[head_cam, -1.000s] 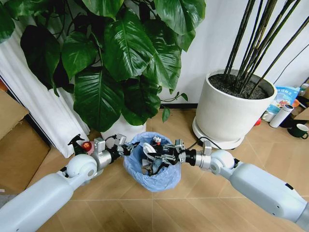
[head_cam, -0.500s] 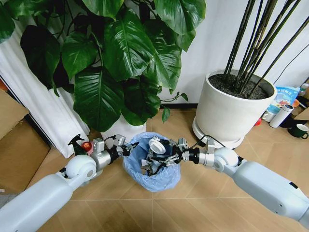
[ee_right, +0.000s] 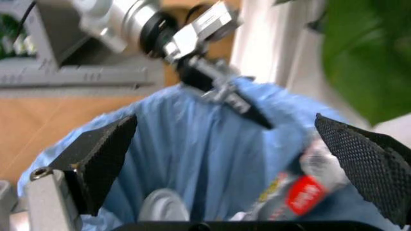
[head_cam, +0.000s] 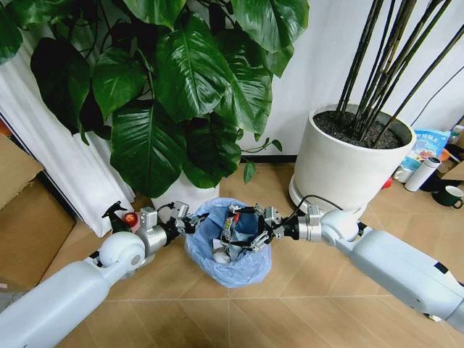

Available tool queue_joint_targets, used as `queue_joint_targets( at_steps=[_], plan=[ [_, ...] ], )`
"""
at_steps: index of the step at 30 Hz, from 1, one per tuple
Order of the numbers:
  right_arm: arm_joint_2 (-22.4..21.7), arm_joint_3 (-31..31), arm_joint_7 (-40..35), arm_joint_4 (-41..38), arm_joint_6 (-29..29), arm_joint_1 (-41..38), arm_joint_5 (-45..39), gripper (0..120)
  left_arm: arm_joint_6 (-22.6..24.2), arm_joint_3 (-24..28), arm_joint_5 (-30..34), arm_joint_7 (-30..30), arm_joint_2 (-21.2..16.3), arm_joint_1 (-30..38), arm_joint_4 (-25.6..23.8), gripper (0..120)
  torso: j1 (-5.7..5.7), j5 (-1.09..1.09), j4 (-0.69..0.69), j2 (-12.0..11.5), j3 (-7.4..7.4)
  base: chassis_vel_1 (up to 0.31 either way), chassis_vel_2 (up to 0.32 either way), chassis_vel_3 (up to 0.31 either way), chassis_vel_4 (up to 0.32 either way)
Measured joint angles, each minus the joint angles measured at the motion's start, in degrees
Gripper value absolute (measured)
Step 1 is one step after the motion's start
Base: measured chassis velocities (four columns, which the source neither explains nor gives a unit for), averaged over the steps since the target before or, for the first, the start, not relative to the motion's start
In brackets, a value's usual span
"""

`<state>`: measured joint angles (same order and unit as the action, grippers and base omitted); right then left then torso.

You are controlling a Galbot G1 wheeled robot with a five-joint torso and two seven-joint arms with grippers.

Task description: Pick up the trash bin and place the garbage on the floor into it.

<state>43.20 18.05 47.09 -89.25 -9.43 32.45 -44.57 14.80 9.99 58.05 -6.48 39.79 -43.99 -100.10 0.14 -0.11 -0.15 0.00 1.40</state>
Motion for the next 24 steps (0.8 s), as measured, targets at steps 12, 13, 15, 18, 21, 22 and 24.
queue_joint_targets(
  at_steps=[12,13,15,18,21,22,24],
  plan=[
    [-4.9,-14.6,-8.6,1.1,0.5,12.3,-5.5,100,-0.1,-8.6,-1.3,-0.1,-1.6,-7.6,-2.2,0,0.00,0.00,0.00,0.0,-0.01,0.000,0.000,0.000,0.000],
    [-5.1,-15.8,-9.2,1.6,0.4,13.7,-5.0,100,-0.1,-9.2,-1.3,-0.1,-1.8,-8.2,-2.5,0,0.00,0.00,0.00,0.0,-0.01,0.000,0.000,0.000,0.000],
    [-5.3,-17.5,-10.4,2.3,0.2,15.9,-4.2,100,-0.2,-10.0,-1.4,-0.1,-2.1,-9.1,-2.8,0,0.00,0.02,-0.01,0.0,-0.01,0.000,0.000,0.000,0.000],
    [-5.3,-22.4,-15.3,3.5,0.1,21.7,-2.5,100,-0.5,-12.5,-2.1,-0.2,-3.0,-11.6,-3.1,0,0.00,0.02,-0.01,0.0,0.00,0.000,0.000,0.000,0.000],
    [-5.1,-26.0,-17.7,4.1,0.1,25.1,-1.4,100,-0.7,-13.8,-2.4,-0.2,-3.4,-12.8,-3.1,0,-0.01,0.00,0.01,0.0,-0.01,0.000,0.000,0.000,0.000],
    [-4.7,-28.1,-18.5,4.4,0.0,27.1,-1.1,100,-0.8,-14.3,-2.4,-0.2,-3.6,-13.3,-3.2,0,0.00,-0.01,0.00,0.0,-0.01,0.000,0.000,0.000,0.000],
    [-4.3,-30.7,-19.0,4.5,-0.2,29.1,-0.7,100,-0.9,-14.7,-2.5,-0.2,-3.8,-13.7,-3.4,0,-0.01,0.01,0.02,0.0,-0.01,0.000,0.000,0.000,0.000]
  ],
)
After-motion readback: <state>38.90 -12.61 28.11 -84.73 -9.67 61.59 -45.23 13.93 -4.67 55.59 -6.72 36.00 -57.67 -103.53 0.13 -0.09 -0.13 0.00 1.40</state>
